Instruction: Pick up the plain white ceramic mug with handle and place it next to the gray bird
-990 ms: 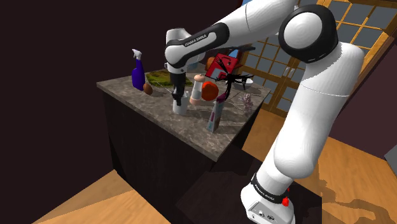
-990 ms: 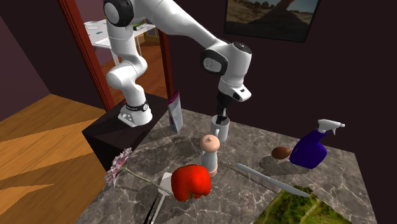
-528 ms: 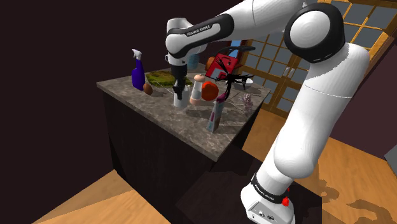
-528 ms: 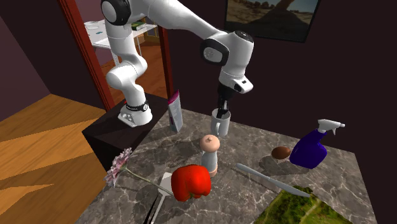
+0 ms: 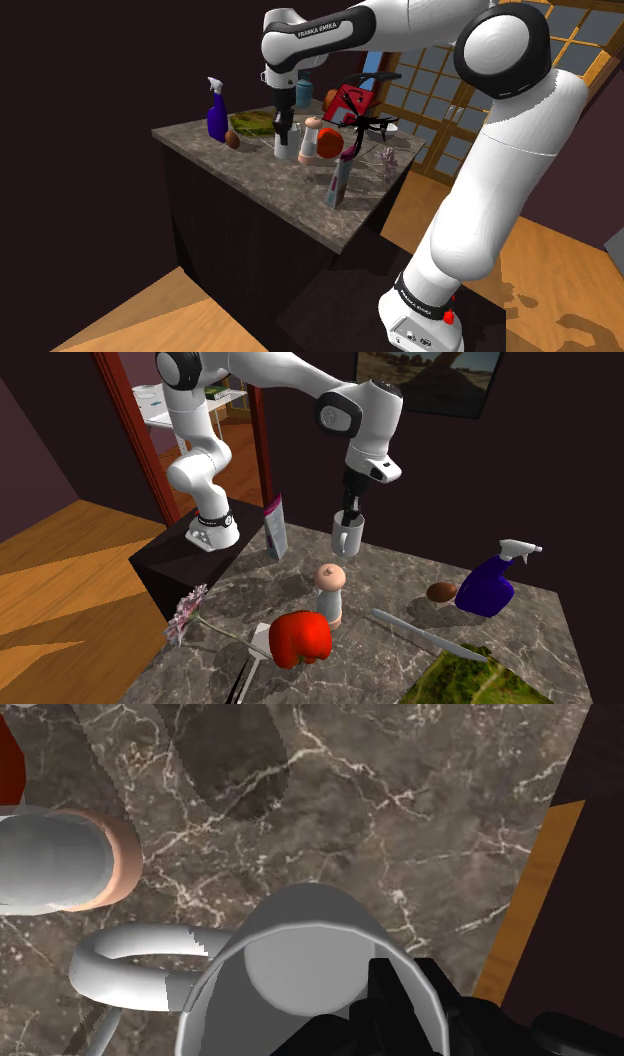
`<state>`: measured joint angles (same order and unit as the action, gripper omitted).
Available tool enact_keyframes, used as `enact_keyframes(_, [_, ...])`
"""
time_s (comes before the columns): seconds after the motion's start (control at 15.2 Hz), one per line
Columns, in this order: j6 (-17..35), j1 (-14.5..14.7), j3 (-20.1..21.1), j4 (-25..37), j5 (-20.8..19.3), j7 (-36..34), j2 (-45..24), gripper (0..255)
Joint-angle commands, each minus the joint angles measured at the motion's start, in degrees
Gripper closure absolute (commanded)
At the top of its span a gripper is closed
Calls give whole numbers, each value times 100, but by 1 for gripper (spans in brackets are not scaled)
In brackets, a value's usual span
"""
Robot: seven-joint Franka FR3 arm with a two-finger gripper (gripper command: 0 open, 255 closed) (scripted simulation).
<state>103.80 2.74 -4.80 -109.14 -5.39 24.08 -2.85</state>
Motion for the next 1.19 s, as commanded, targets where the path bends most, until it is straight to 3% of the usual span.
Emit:
enact_keyframes(0.0, [-158, -1, -1, 119, 0, 16, 39, 255])
enact_keyframes(1.12, [-1452, 9, 7, 1365, 10, 119, 91, 255])
